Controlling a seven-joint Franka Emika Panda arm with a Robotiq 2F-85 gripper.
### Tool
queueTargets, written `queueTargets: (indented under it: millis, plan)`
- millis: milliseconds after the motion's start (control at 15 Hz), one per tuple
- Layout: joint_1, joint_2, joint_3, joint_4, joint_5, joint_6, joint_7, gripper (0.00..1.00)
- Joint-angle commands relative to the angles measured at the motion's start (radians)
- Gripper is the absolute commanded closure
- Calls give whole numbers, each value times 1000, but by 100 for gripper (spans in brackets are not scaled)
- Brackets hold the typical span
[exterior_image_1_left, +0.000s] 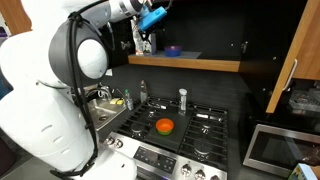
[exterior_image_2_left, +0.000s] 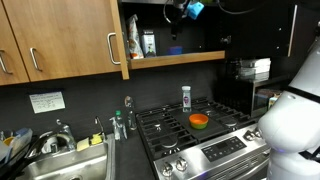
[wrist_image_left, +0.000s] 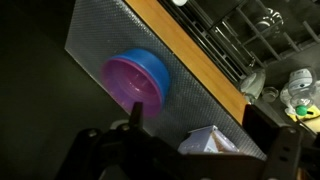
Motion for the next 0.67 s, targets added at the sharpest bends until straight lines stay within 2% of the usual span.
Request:
queueTargets:
  millis: [0,333,600]
  plan:
    - [14,-140,1,-201,0,27,20,0]
    - [34,-260,-14,-440,6,73,53,0]
    - [42,-322,-33,-611,13,163,89,0]
